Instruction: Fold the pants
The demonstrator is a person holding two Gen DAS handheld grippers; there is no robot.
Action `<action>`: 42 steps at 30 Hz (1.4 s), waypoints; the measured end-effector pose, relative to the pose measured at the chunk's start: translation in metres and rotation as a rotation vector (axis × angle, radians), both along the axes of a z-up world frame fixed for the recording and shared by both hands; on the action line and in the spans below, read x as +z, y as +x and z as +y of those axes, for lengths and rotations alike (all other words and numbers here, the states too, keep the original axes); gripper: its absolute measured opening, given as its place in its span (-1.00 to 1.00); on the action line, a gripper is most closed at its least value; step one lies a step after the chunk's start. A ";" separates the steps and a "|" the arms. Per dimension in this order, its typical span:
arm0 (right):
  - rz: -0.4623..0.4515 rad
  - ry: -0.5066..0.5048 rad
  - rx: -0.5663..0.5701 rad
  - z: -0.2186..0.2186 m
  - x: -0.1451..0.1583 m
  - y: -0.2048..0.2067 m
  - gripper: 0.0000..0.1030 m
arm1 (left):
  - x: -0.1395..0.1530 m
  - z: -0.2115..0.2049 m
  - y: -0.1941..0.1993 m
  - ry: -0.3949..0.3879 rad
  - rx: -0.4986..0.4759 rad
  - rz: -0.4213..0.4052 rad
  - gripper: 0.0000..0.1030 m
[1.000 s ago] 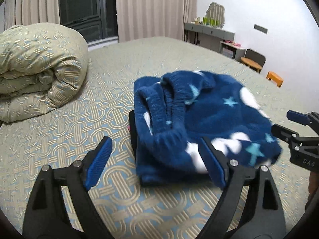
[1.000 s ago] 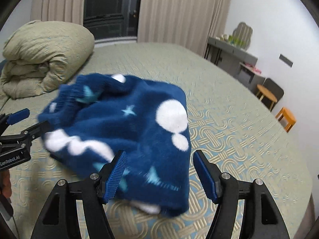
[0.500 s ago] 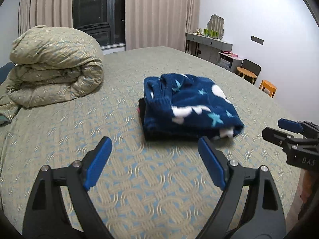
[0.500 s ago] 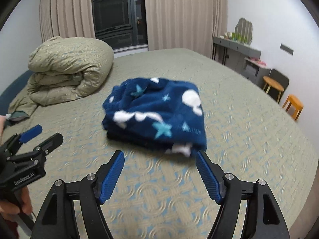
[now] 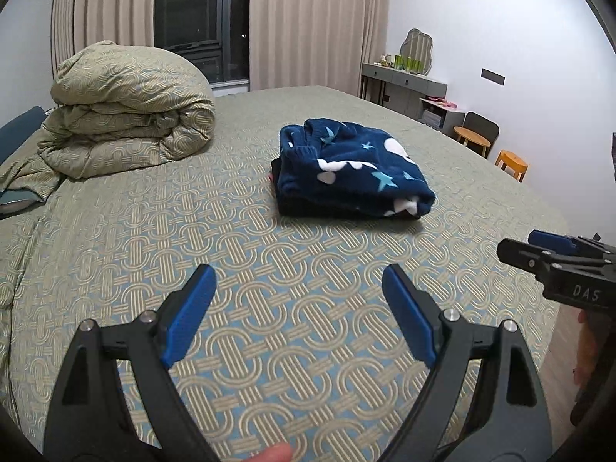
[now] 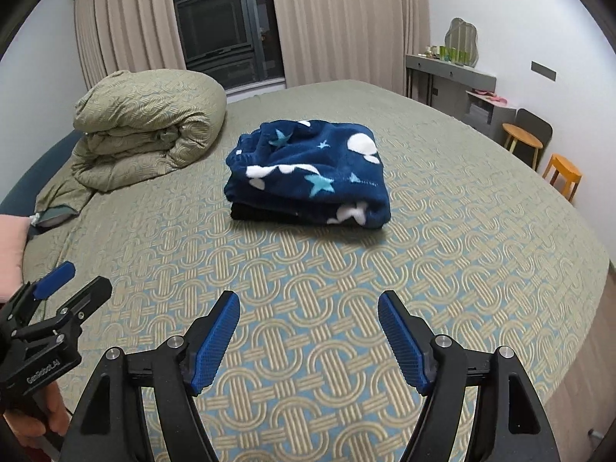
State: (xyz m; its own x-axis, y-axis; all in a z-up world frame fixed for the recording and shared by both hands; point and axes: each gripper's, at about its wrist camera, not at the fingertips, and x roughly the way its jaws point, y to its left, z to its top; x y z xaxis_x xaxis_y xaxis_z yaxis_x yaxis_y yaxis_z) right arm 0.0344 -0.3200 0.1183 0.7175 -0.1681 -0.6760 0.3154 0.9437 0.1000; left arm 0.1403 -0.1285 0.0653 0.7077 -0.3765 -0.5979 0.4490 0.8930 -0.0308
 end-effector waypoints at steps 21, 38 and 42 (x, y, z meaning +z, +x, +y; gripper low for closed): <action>0.009 -0.012 0.025 0.028 -0.005 -0.031 0.47 | -0.009 0.010 -0.042 0.044 0.033 0.010 0.72; 0.008 -0.012 0.025 0.031 -0.005 -0.037 0.48 | -0.008 0.012 -0.048 0.052 0.037 0.002 0.72; 0.011 -0.010 0.025 0.031 -0.006 -0.037 0.48 | -0.009 0.012 -0.048 0.052 0.038 0.006 0.72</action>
